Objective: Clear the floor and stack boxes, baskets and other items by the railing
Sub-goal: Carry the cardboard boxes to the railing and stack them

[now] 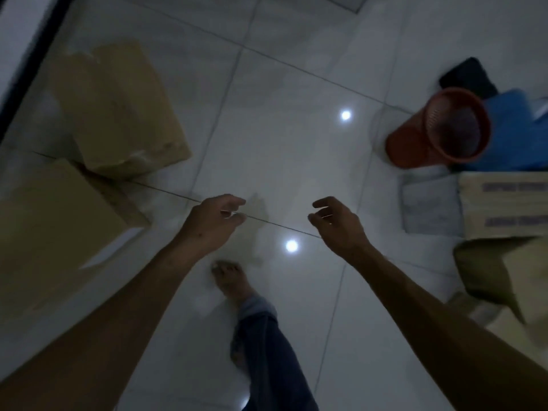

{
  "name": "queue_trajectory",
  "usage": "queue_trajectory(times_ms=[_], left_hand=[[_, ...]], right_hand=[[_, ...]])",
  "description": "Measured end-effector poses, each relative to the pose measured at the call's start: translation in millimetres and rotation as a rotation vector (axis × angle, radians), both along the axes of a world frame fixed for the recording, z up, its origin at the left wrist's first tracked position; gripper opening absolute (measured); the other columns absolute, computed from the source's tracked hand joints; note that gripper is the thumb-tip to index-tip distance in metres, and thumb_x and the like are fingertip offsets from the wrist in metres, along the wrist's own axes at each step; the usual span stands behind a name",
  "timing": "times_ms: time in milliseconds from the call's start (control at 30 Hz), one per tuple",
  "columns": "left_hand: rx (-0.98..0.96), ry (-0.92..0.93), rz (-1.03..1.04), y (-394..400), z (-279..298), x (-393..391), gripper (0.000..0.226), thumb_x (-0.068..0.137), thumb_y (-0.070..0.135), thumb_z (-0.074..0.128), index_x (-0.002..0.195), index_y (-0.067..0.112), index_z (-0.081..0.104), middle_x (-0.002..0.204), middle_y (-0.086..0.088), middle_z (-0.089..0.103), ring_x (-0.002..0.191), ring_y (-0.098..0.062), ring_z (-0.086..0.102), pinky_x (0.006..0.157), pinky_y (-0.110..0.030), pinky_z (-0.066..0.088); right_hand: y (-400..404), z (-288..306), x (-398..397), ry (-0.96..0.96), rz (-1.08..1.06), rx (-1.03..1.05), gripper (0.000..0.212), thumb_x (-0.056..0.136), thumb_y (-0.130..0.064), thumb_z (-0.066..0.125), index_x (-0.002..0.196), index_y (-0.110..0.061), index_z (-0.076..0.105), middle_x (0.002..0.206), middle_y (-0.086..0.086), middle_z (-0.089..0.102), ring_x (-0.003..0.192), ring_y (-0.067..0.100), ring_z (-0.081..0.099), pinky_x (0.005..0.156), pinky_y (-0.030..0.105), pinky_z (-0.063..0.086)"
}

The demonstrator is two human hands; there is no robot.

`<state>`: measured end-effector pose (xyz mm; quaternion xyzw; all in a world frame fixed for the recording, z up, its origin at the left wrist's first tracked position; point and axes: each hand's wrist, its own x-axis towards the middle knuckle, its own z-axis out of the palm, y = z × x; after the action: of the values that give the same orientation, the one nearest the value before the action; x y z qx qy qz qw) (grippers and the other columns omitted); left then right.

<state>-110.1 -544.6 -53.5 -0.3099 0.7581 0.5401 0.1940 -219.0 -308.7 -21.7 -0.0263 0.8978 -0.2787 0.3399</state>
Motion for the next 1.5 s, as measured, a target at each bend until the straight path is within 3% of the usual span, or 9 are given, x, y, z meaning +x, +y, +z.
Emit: queue_trajectory(times_ms=[233, 467, 800, 933, 1033, 1167, 1300, 1400, 1500], left_hand=[[0.107, 0.036, -0.216, 166.4, 33.5, -48.9, 0.019, 0.092, 0.026, 0.070, 0.110, 0.027, 0.072, 0.098, 0.007, 0.073, 0.083, -0.008, 0.066, 0.067, -0.019, 0.043], [0.185, -0.017, -0.409, 333.4, 40.5, -85.5, 0.026, 0.084, 0.039, 0.071, 0.107, 0.027, 0.071, 0.094, 0.002, 0.074, 0.089, -0.016, 0.072, 0.083, -0.034, 0.055], [0.022, -0.085, -0.546, 577.2, 2.4, -173.4, 0.023, 0.090, 0.034, 0.070, 0.107, 0.019, 0.065, 0.085, -0.001, 0.072, 0.085, -0.018, 0.072, 0.073, -0.030, 0.054], [0.062, -0.183, -0.613, 683.0, -28.9, -187.7, 0.020, 0.087, 0.034, 0.072, 0.100, 0.020, 0.065, 0.086, -0.001, 0.073, 0.085, -0.020, 0.073, 0.086, -0.042, 0.059], [0.072, -0.222, -0.692, 754.9, -55.7, -173.1, 0.020, 0.087, 0.036, 0.070, 0.099, 0.022, 0.063, 0.098, -0.004, 0.073, 0.087, -0.020, 0.071, 0.078, -0.033, 0.057], [-0.017, -0.301, -0.828, 830.0, -96.4, -148.4, 0.045, 0.089, 0.043, 0.065, 0.127, 0.021, 0.056, 0.125, -0.005, 0.063, 0.107, -0.023, 0.062, 0.077, -0.027, 0.046], [-0.079, -0.386, -0.777, 870.3, -144.7, -130.7, 0.086, 0.087, 0.049, 0.068, 0.155, 0.022, 0.025, 0.143, -0.014, 0.046, 0.124, -0.031, 0.053, 0.083, -0.024, 0.040], [-0.119, -0.492, -0.723, 881.0, -171.3, -124.2, 0.107, 0.068, 0.064, 0.074, 0.154, 0.024, 0.024, 0.146, -0.013, 0.041, 0.129, -0.035, 0.049, 0.101, -0.042, 0.049], [0.037, -0.525, -0.588, 877.8, -181.0, -121.2, 0.117, 0.047, 0.068, 0.075, 0.147, 0.029, 0.029, 0.136, -0.004, 0.056, 0.116, -0.028, 0.061, 0.094, -0.047, 0.056]], right_hand=[[180.1, 39.2, 9.5, 0.134, -0.172, 0.055, 0.024, 0.097, -0.022, 0.061, 0.119, -0.014, 0.062, 0.090, -0.004, 0.067, 0.073, -0.008, 0.057, 0.060, 0.002, 0.037], [358.2, 28.8, 17.3, 0.144, -0.426, 0.161, 0.028, 0.099, -0.025, 0.059, 0.122, -0.009, 0.061, 0.096, 0.003, 0.065, 0.082, 0.018, 0.063, 0.066, 0.023, 0.041], [613.5, -24.5, 6.4, -0.009, -0.730, 0.221, 0.031, 0.095, -0.031, 0.063, 0.118, -0.010, 0.061, 0.097, 0.004, 0.068, 0.084, 0.019, 0.056, 0.078, 0.027, 0.038], [710.9, -53.9, 7.3, -0.094, -0.917, 0.272, 0.051, 0.089, -0.044, 0.070, 0.122, -0.009, 0.057, 0.103, 0.009, 0.066, 0.100, 0.030, 0.063, 0.090, 0.043, 0.051], [774.4, -81.3, 27.0, -0.158, -0.999, 0.347, 0.068, 0.084, -0.049, 0.073, 0.128, -0.003, 0.051, 0.123, 0.020, 0.060, 0.115, 0.036, 0.057, 0.096, 0.045, 0.048], [836.8, -118.1, 59.3, -0.241, -1.065, 0.429, 0.093, 0.078, -0.052, 0.078, 0.140, 0.002, 0.035, 0.139, 0.027, 0.041, 0.127, 0.044, 0.044, 0.105, 0.056, 0.042], [877.8, -154.6, 85.0, -0.356, -1.199, 0.413, 0.113, 0.073, -0.058, 0.080, 0.148, 0.001, 0.021, 0.148, 0.028, 0.033, 0.134, 0.045, 0.038, 0.108, 0.058, 0.039], [892.3, -177.2, 99.8, -0.456, -1.293, 0.166, 0.113, 0.061, -0.068, 0.081, 0.141, -0.001, 0.038, 0.136, 0.020, 0.053, 0.119, 0.036, 0.057, 0.090, 0.050, 0.052], [889.0, -185.3, 106.1, -0.405, -1.336, -0.022, 0.082, 0.062, -0.068, 0.081, 0.115, -0.009, 0.060, 0.108, 0.013, 0.070, 0.093, 0.027, 0.068, 0.081, 0.044, 0.057]])
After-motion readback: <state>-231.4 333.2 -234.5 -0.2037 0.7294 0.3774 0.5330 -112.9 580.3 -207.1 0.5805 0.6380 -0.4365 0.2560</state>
